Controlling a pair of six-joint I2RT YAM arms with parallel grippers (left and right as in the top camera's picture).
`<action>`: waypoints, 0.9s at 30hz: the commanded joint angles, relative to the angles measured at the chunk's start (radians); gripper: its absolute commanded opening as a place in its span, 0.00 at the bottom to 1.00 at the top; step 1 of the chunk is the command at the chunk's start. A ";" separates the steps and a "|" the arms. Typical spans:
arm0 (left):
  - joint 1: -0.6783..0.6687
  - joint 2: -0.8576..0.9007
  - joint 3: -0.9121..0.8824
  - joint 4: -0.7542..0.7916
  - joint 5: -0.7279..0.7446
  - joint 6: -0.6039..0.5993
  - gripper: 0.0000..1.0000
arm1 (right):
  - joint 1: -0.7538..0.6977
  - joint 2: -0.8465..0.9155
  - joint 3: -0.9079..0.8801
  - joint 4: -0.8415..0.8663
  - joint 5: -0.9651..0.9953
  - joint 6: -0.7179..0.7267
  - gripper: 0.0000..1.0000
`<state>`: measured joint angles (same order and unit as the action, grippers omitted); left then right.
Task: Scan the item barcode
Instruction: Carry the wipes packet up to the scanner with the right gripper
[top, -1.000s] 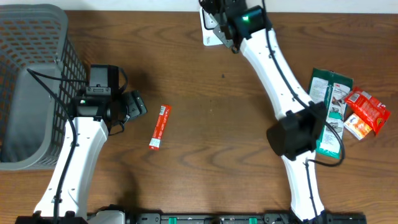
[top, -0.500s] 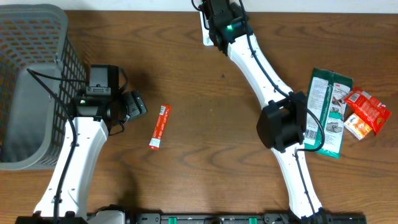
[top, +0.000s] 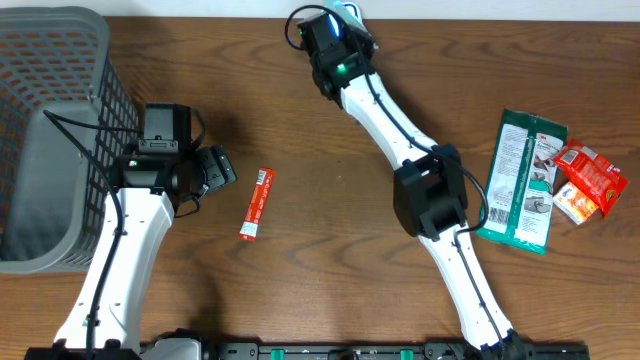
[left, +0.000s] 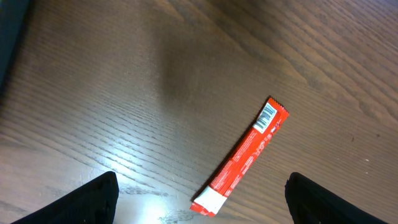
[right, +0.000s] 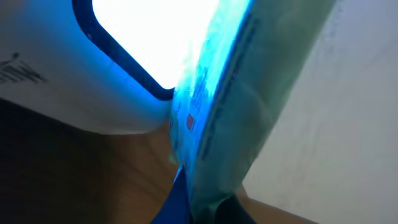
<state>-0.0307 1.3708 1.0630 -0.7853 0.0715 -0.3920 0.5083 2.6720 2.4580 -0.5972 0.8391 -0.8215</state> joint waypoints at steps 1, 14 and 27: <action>0.002 -0.009 0.021 -0.003 -0.013 0.006 0.87 | 0.002 0.007 0.010 0.003 -0.006 -0.025 0.01; 0.002 -0.009 0.021 -0.003 -0.013 0.006 0.87 | 0.011 0.006 0.010 0.147 0.179 -0.216 0.01; 0.002 -0.009 0.021 -0.003 -0.013 0.006 0.87 | 0.031 0.006 0.010 0.055 0.054 -0.178 0.01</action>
<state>-0.0307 1.3708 1.0630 -0.7853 0.0715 -0.3920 0.5148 2.6724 2.4580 -0.5358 0.9115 -1.0088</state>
